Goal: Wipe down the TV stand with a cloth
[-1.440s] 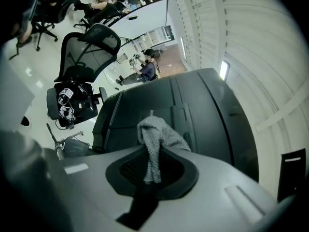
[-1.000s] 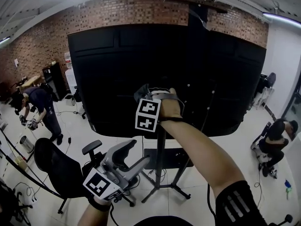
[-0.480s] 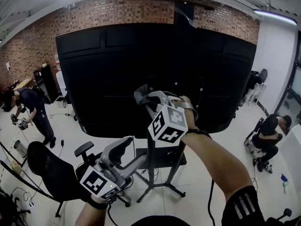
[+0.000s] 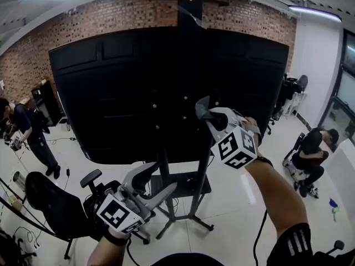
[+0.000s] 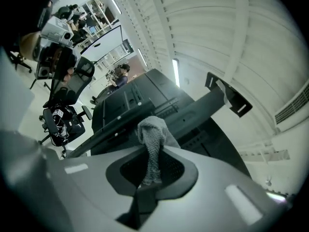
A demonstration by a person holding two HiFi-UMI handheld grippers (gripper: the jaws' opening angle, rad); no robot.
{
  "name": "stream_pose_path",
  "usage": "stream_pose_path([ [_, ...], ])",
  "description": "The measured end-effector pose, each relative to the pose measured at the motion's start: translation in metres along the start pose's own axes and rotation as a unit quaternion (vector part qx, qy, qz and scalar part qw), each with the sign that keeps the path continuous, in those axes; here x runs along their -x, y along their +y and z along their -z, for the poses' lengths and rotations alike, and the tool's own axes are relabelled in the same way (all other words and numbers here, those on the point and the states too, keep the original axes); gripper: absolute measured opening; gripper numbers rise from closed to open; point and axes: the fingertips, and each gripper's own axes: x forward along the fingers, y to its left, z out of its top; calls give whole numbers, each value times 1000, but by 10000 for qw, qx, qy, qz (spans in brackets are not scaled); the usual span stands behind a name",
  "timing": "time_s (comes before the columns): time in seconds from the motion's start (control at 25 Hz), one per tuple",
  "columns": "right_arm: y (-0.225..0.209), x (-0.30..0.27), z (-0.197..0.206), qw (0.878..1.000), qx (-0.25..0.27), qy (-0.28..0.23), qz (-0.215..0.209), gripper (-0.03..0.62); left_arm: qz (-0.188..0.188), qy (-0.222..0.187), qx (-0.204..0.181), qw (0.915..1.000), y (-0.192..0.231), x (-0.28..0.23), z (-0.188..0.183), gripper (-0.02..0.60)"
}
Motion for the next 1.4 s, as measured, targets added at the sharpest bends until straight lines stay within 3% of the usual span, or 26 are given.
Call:
stream_pose_path([
  [0.24, -29, 6, 56, 9994, -221, 140, 208, 32, -11, 90, -15, 10000, -13, -27, 8, 267],
  [0.44, -39, -10, 99, 9987, -410, 300, 94, 32, -111, 190, -41, 9998, -26, -45, 13, 267],
  [1.0, -52, -55, 171, 9972, -540, 498, -135, 32, -598, 480, -157, 9969, -34, -65, 30, 267],
  [1.4, -88, -17, 267, 9896, -842, 1153, 171, 32, -399, 460, -81, 9981, -51, -98, 41, 268],
])
